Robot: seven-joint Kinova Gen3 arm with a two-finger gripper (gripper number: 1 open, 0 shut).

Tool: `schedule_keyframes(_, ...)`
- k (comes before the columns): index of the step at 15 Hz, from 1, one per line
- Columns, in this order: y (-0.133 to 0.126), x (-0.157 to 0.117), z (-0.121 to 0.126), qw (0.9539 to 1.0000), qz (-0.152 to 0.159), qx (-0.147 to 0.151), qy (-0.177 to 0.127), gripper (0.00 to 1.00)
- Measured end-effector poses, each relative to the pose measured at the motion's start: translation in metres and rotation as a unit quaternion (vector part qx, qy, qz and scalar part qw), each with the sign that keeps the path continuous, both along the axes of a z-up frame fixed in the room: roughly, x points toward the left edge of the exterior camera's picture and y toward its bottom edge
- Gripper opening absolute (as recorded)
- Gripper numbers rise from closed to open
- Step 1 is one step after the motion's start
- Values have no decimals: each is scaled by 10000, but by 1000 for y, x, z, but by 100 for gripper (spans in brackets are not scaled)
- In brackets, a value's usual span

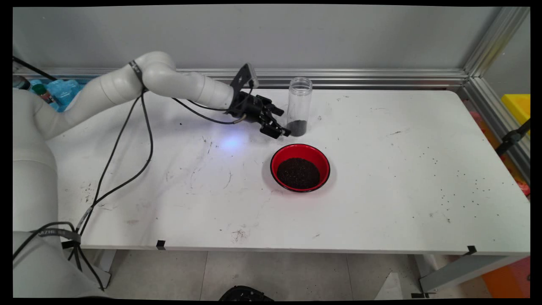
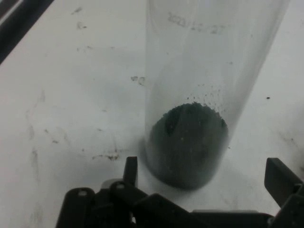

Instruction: Pick up the black seasoning powder from the table

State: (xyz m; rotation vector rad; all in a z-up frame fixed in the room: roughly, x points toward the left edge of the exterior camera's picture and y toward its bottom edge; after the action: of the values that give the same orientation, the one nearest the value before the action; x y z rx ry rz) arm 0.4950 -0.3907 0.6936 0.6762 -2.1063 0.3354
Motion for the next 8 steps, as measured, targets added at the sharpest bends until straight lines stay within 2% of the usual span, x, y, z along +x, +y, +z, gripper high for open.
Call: schedule_keyframes(8,-15,-15,-23,9999,35,-88,99,100)
